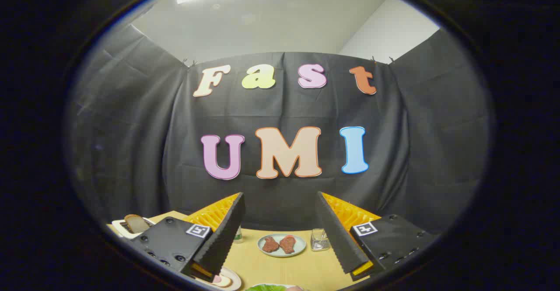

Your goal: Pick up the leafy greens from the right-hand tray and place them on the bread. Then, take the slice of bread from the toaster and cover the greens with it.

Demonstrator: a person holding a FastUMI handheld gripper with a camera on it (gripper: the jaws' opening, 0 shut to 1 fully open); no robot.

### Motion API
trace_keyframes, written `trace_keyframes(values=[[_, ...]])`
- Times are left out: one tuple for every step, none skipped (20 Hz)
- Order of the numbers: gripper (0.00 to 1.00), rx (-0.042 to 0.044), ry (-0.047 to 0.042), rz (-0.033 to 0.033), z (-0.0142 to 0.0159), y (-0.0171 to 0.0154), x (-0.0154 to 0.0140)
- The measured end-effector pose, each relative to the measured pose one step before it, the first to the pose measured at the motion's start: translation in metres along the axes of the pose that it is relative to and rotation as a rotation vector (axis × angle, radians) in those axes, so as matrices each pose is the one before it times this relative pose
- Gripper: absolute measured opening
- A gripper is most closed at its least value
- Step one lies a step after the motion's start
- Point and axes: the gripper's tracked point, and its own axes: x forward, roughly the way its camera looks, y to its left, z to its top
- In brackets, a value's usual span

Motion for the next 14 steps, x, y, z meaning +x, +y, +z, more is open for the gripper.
trace_keyframes(values=[[1.00,0.00697,-0.00069,0.00135,0.00078,0.00098,-0.00053],[1.00,0.00308,-0.00126,0.00056,-0.00031,-0.00004,-0.00073],[1.00,-0.00144,-0.00325,-0.00601,-0.00032,-0.00241,-0.00072],[1.00,0.00097,-0.00480,-0.00440,0.00133,-0.00207,-0.00121],[1.00,0.00316,-0.00428,-0.00385,-0.00012,0.00027,-0.00058],[1.00,0.00173,-0.00194,-0.00625,0.00018,-0.00077,-0.00048],[1.00,0.00399,-0.00645,-0.00414,0.00048,-0.00085,-0.00162],[1.00,0.00259,-0.00464,0.00242,0.00140,0.00130,-0.00094],[1.00,-0.00374,0.00104,0.00299,-0.00070,0.00170,-0.00038],[1.00,-0.00805,0.00755,-0.00101,-0.00030,0.00038,0.00030],[1.00,-0.00300,0.00198,-0.00090,-0.00005,-0.00100,0.00014],[1.00,0.00245,-0.00114,0.00001,0.00221,0.00081,0.00058],[1.00,0.00304,-0.00298,-0.00114,0.00289,0.00137,-0.00009],[1.00,0.00056,-0.00354,-0.00236,0.00236,-0.00043,0.00035]])
